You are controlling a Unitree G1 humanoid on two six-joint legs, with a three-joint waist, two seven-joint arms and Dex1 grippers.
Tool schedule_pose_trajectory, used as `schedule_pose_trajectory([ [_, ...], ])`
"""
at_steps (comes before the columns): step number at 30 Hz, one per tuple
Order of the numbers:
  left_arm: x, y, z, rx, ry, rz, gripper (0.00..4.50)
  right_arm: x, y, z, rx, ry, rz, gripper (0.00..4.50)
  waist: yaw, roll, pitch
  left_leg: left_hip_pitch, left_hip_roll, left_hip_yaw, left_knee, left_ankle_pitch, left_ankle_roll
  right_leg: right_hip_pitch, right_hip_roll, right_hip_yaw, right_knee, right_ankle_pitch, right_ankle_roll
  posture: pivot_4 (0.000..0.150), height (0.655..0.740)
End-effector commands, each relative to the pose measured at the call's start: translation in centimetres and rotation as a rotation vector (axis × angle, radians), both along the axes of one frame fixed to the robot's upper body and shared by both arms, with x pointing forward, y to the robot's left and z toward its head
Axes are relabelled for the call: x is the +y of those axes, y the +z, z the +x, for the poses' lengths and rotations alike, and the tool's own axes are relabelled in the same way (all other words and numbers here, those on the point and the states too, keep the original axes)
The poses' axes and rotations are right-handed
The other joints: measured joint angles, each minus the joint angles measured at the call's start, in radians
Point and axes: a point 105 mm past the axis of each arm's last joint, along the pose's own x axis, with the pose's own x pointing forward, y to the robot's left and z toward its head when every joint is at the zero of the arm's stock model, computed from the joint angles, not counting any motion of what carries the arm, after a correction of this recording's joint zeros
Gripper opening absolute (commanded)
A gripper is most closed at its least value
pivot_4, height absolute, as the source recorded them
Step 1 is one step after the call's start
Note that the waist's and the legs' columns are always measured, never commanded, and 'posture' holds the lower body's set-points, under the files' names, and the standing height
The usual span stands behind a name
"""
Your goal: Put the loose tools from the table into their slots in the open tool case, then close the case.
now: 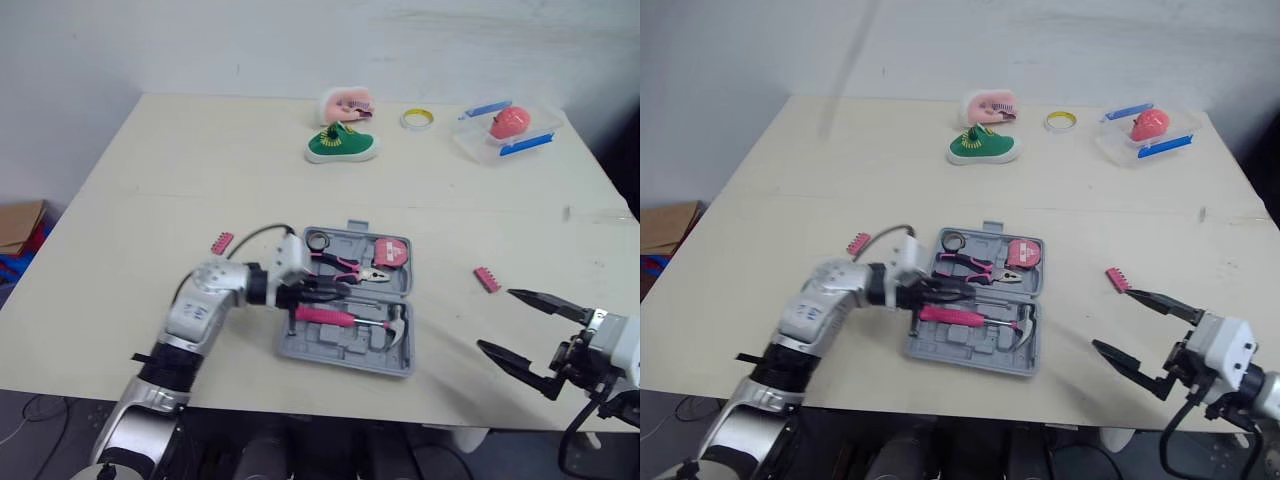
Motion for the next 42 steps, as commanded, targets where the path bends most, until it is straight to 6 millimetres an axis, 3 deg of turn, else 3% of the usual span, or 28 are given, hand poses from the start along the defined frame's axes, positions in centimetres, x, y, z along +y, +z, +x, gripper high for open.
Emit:
schedule_pose_trajectory([
  [1, 3.7, 1.1, 0.0, -0.029, 0.084, -0.014, 0.78, -2.7, 0.9, -0.4, -0.051, -0.069, -0.044, 4.50, -0.002, 0.000, 0.002, 0.000, 0.000, 0.000, 0.000, 0.000, 0.000, 0.000, 0.000, 0.000, 0.000, 0.000, 0.000, 0.150, 0.7400],
  [5, 8.4, 0.9, 0.7, -0.050, 0.247, 0.022, 2.55, -4.6, 1.0, -0.5, -0.066, -0.117, -0.079, 4.50, -0.001, -0.001, 0.007, 0.000, 0.000, 0.001, 0.000, -0.001, 0.002, 0.000, 0.000, 0.000, 0.000, 0.000, 0.001, 0.150, 0.7400],
  [6, 10.8, 0.9, 1.0, -0.065, 0.331, 0.041, 3.12, -5.5, 1.1, -0.6, -0.071, -0.141, -0.096, 4.50, -0.001, -0.001, 0.007, 0.000, 0.000, 0.000, 0.000, -0.004, 0.006, 0.000, 0.000, 0.000, 0.000, 0.001, 0.002, 0.150, 0.7400],
  [9, 15.5, 1.1, 1.2, -0.089, 0.497, 0.065, 4.28, -7.4, 1.4, -0.8, -0.082, -0.185, -0.127, 4.50, -0.001, -0.001, 0.010, 0.001, 0.000, 0.000, 0.000, -0.004, 0.006, 0.000, -0.001, 0.001, 0.001, 0.002, 0.003, 0.150, 0.7400],
  [11, 19.8, 2.1, 1.4, -0.178, 0.686, 0.060, 4.40, -9.0, 1.4, -1.0, -0.080, -0.223, -0.148, 4.50, -0.003, -0.002, 0.011, 0.002, 0.000, 0.000, -0.002, -0.004, 0.003, 0.000, -0.001, 0.001, 0.001, 0.002, 0.003, 0.150, 0.7400],
  [12, 23.4, 2.7, 1.4, -0.188, 0.845, 0.044, 4.40, -10.2, 1.4, -1.2, -0.079, -0.257, -0.160, 4.50, -0.004, -0.003, 0.011, 0.003, 0.000, 0.000, -0.003, -0.005, 0.002, 0.000, -0.001, 0.002, 0.000, 0.002, 0.002, 0.150, 0.7400],
  [15, 29.9, 2.1, -0.6, -0.157, 1.089, 0.058, 4.40, -13.2, 1.6, -1.8, -0.088, -0.344, -0.203, 4.50, -0.019, -0.004, 0.012, 0.003, 0.000, 0.001, -0.006, -0.003, 0.003, -0.002, -0.001, 0.002, 0.000, 0.001, 0.001, 0.150, 0.7400],
  [19, 34.3, 0.7, -3.7, -0.092, 1.229, 0.104, 4.40, -15.6, 1.3, -2.3, -0.063, -0.401, -0.217, 4.50, -0.027, -0.003, 0.013, 0.003, 0.000, 0.003, -0.008, -0.005, 0.000, -0.002, -0.001, 0.001, -0.002, -0.001, -0.001, 0.150, 0.7400],
  [24, 37.5, -0.2, -6.5, -0.044, 1.352, 0.136, 4.40, -17.4, 0.8, -3.0, -0.036, -0.457, -0.227, 4.50, -0.027, -0.008, 0.016, 0.004, 0.000, 0.003, -0.008, -0.007, -0.003, -0.002, -0.002, 0.001, -0.001, -0.001, 0.000, 0.150, 0.7400],
  [26, 39.9, -0.7, -8.8, -0.033, 1.473, 0.145, 4.40, -18.7, 0.5, -3.7, -0.027, -0.529, -0.219, 4.50, -0.030, -0.007, 0.016, 0.004, 0.000, 0.003, -0.008, -0.009, -0.004, -0.002, -0.002, 0.001, 0.000, -0.001, 0.000, 0.150, 0.7400],
  [28, 41.1, -0.9, -10.2, -0.026, 1.539, 0.129, 4.40, -19.0, -0.3, -4.2, -0.006, -0.547, -0.218, 4.50, -0.034, -0.006, 0.016, 0.004, 0.000, 0.003, -0.009, -0.009, -0.005, -0.003, -0.003, 0.001, 0.000, -0.001, 0.000, 0.150, 0.7400],
  [31, 40.6, -1.2, -10.1, -0.026, 1.503, 0.148, 4.40, -19.0, -0.5, -4.0, -0.022, -0.555, -0.202, 4.50, -0.034, -0.004, 0.017, 0.005, 0.001, 0.003, -0.010, -0.010, -0.006, -0.003, -0.003, 0.001, 0.000, -0.002, -0.002, 0.150, 0.7400],
  [42, 35.4, 1.0, -5.5, -0.070, 1.233, 0.081, 4.40, -15.4, -1.5, -0.6, -0.047, -0.387, -0.140, 4.50, -0.049, -0.003, 0.018, 0.006, 0.001, 0.004, -0.010, -0.007, -0.010, -0.003, -0.003, 0.001, 0.003, -0.002, -0.002, 0.150, 0.7400],
])
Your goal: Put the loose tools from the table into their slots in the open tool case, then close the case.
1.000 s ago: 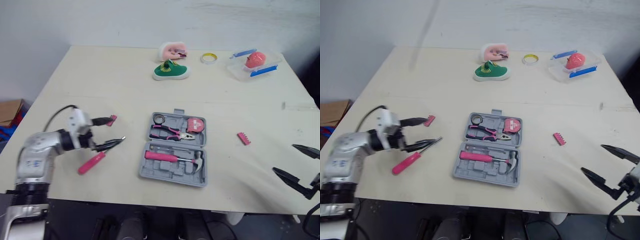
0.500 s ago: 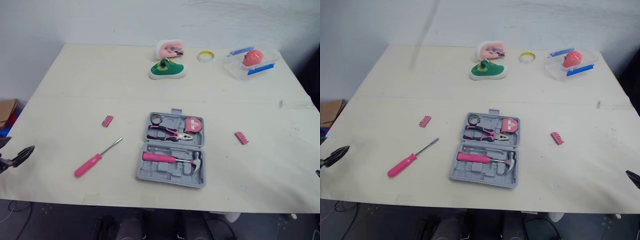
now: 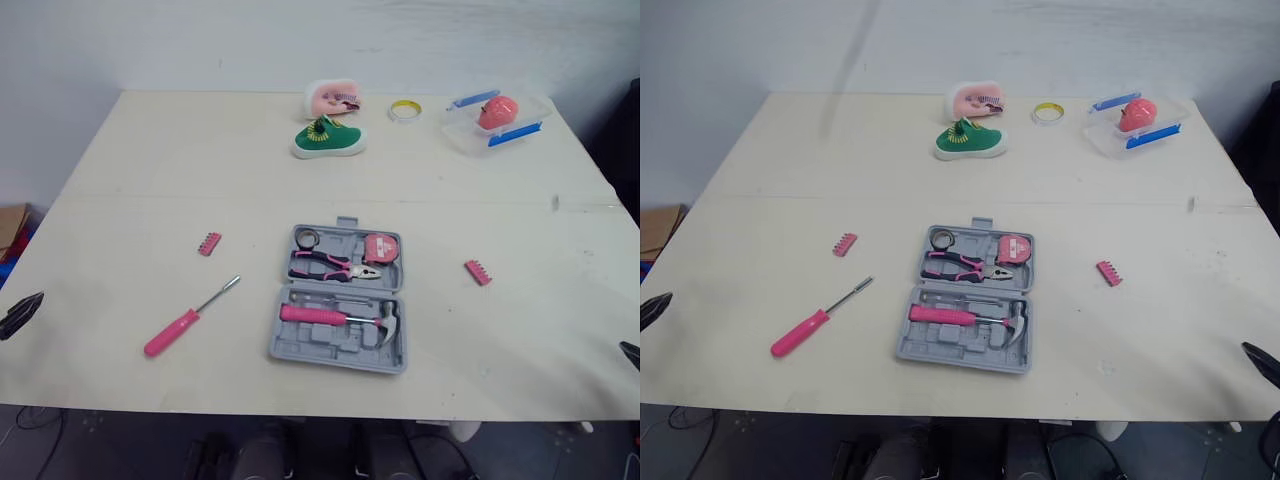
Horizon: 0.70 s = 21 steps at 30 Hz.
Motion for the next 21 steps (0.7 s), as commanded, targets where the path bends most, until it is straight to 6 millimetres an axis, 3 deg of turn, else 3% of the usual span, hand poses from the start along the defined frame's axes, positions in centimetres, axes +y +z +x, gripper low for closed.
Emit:
schedule_pose_trajectory([
  [1, -2.4, 1.3, 1.1, -0.031, -0.120, -0.001, 4.40, 1.8, 0.8, 1.1, -0.045, 0.086, 0.029, 4.50, -0.002, 0.000, 0.000, 0.000, 0.000, 0.000, 0.000, 0.000, -0.001, 0.000, 0.000, 0.000, 0.000, 0.000, 0.000, 0.150, 0.7400],
  [6, -5.3, 2.0, 1.9, -0.008, -0.254, -0.022, 4.40, 5.0, 1.5, 2.4, -0.090, 0.189, 0.105, 4.50, -0.008, 0.000, 0.000, 0.000, 0.000, 0.003, 0.001, 0.001, -0.001, 0.000, 0.001, 0.000, 0.002, 0.000, 0.000, 0.150, 0.7400],
  [11, -9.7, 2.0, 2.0, 0.101, -0.466, -0.042, 4.40, 10.0, 2.1, 2.9, -0.092, 0.356, 0.166, 4.50, -0.002, 0.000, 0.000, 0.001, 0.000, 0.001, 0.002, 0.001, 0.001, 0.000, 0.000, 0.000, 0.003, 0.000, 0.000, 0.150, 0.7400],
  [13, -11.0, 1.8, 1.9, 0.155, -0.519, -0.061, 4.40, 11.5, 3.5, 3.6, -0.146, 0.386, 0.200, 4.50, -0.001, 0.001, 0.001, 0.001, 0.000, 0.001, 0.001, 0.001, 0.001, 0.000, 0.000, 0.000, 0.003, 0.000, 0.000, 0.150, 0.7400],
  [16, -11.7, 1.4, 2.3, 0.189, -0.506, -0.050, 4.40, 13.4, 4.2, 3.9, -0.163, 0.440, 0.220, 4.50, -0.001, 0.001, 0.001, 0.000, 0.000, 0.001, 0.002, 0.002, 0.001, 0.000, 0.000, 0.001, 0.003, 0.000, 0.000, 0.150, 0.7400],
  [21, -12.4, 1.5, 4.9, 0.157, -0.354, -0.084, 4.40, 16.6, 5.9, 4.3, -0.260, 0.518, 0.258, 4.50, 0.001, 0.001, 0.001, 0.000, 0.000, 0.000, 0.001, 0.002, 0.001, -0.001, 0.001, 0.000, 0.003, 0.000, 0.000, 0.150, 0.7400],
])
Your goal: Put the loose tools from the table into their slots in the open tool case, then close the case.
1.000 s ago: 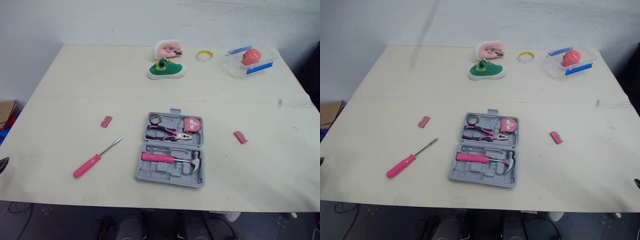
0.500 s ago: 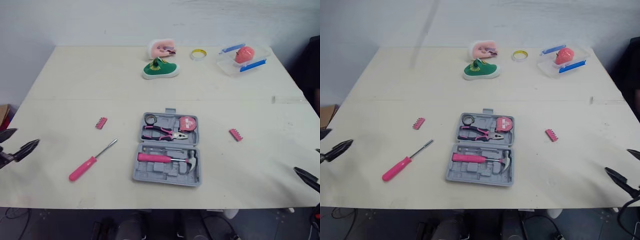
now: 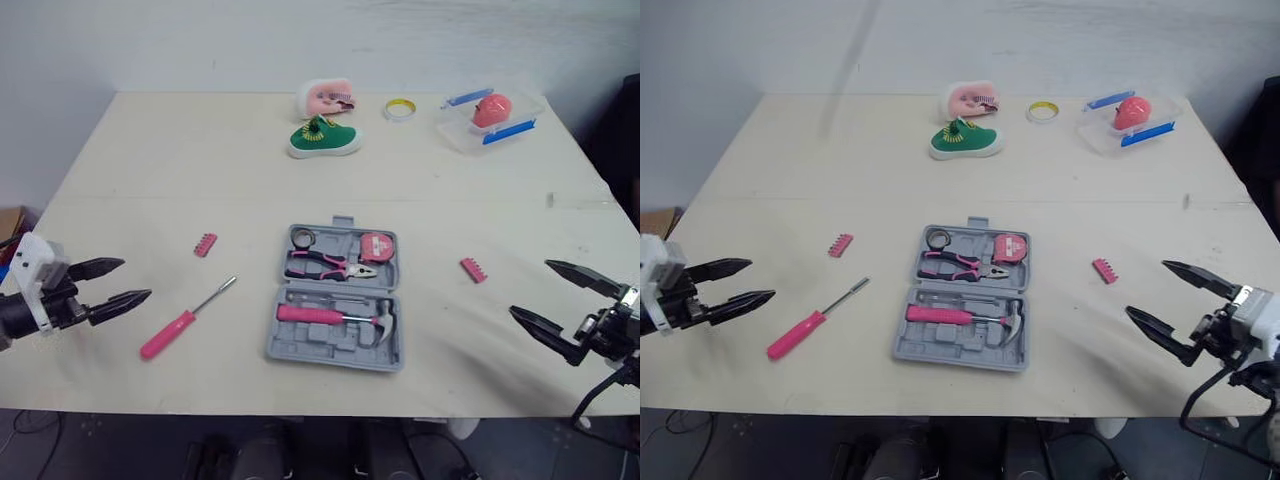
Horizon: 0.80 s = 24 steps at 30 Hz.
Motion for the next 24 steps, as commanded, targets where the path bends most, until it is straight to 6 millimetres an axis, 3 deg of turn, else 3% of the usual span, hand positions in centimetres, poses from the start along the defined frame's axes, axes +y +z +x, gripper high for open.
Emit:
schedule_pose_trajectory([
  [1, -0.9, 0.6, 1.6, -0.024, 0.102, 0.000, 4.40, 2.4, 2.3, -0.1, -0.123, 0.056, 0.045, 4.50, 0.000, 0.000, 0.000, 0.000, 0.000, 0.000, 0.000, 0.000, 0.000, 0.000, 0.000, 0.000, 0.000, 0.000, 0.000, 0.150, 0.7400],
  [6, -2.7, 0.7, 3.4, -0.038, 0.172, -0.100, 4.40, 4.6, 3.2, 0.0, -0.167, 0.090, 0.084, 4.50, 0.002, -0.001, 0.000, -0.001, -0.001, 0.000, 0.002, 0.005, 0.004, 0.000, 0.000, 0.000, 0.000, 0.001, 0.002, 0.150, 0.7400],
  [12, -5.4, -2.7, 6.2, -0.040, 0.261, -0.142, 4.40, 8.2, 3.2, 0.0, -0.180, 0.165, 0.130, 4.50, 0.001, -0.003, 0.001, -0.001, -0.001, 0.000, 0.003, 0.006, 0.004, 0.000, 0.000, 0.000, 0.001, 0.001, 0.002, 0.150, 0.7400],
  [15, -6.3, -3.8, 7.1, -0.019, 0.252, -0.131, 4.40, 8.6, 2.6, -0.1, -0.154, 0.182, 0.113, 4.50, 0.004, -0.007, 0.002, -0.001, -0.001, 0.000, 0.003, 0.007, 0.003, 0.000, 0.001, 0.000, 0.002, 0.001, 0.002, 0.150, 0.7400],
  [20, -6.0, -5.1, 9.0, -0.026, 0.319, -0.083, 4.40, 8.7, 2.5, 0.0, -0.148, 0.183, 0.106, 4.50, 0.004, -0.008, 0.002, -0.001, -0.001, 0.000, 0.004, 0.008, 0.004, 0.000, 0.001, 0.000, 0.002, 0.001, 0.002, 0.150, 0.7400],
  [24, -6.1, -6.2, 8.9, 0.020, 0.298, -0.076, 4.40, 8.7, 2.5, -0.1, -0.149, 0.172, 0.100, 4.50, 0.004, -0.008, 0.001, -0.001, -0.001, 0.000, 0.003, 0.008, 0.004, 0.000, 0.001, 0.000, 0.002, 0.002, 0.003, 0.150, 0.7400],
])
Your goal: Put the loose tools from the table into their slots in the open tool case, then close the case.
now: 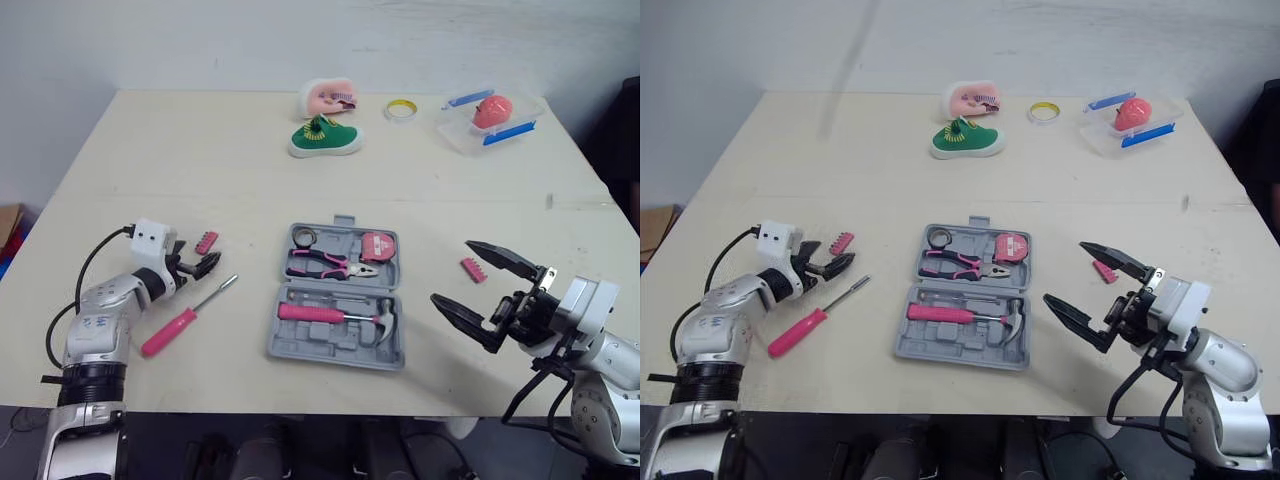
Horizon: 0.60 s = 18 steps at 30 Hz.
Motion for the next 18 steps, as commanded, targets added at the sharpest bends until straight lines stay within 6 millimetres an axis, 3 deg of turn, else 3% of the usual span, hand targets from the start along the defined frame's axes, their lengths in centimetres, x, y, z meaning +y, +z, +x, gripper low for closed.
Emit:
schedule_pose_trajectory([
  [1, 0.4, -0.8, -0.2, 0.027, -0.011, 0.027, 4.40, 0.1, 0.8, -0.5, -0.038, -0.002, -0.019, 4.50, 0.000, 0.000, 0.000, 0.000, 0.000, 0.000, 0.000, 0.000, 0.000, 0.000, 0.000, 0.000, 0.000, 0.000, 0.000, 0.150, 0.7400],
  [8, 0.8, -1.5, 0.0, 0.050, -0.013, 0.055, 4.40, 0.1, 0.8, -0.5, -0.041, -0.016, -0.026, 4.50, 0.000, 0.000, 0.000, 0.002, 0.000, 0.000, 0.001, 0.000, 0.000, 0.002, 0.000, 0.000, 0.002, 0.000, 0.000, 0.150, 0.7400],
  [11, 0.4, -2.2, 0.0, 0.065, -0.034, 0.055, 3.55, 0.1, 0.8, -0.5, -0.045, -0.017, -0.029, 4.50, 0.000, 0.000, 0.000, 0.003, 0.000, 0.000, 0.001, 0.000, 0.000, 0.002, 0.000, 0.000, 0.004, 0.000, 0.000, 0.150, 0.7400],
  [18, 0.0, -3.2, 0.0, 0.066, -0.047, 0.035, 0.53, 0.2, 0.8, -0.4, -0.039, -0.014, -0.039, 4.50, 0.012, 0.000, 0.000, 0.003, 0.000, 0.000, 0.001, 0.001, 0.000, 0.002, -0.001, 0.000, 0.004, 0.000, 0.000, 0.150, 0.7400],
])
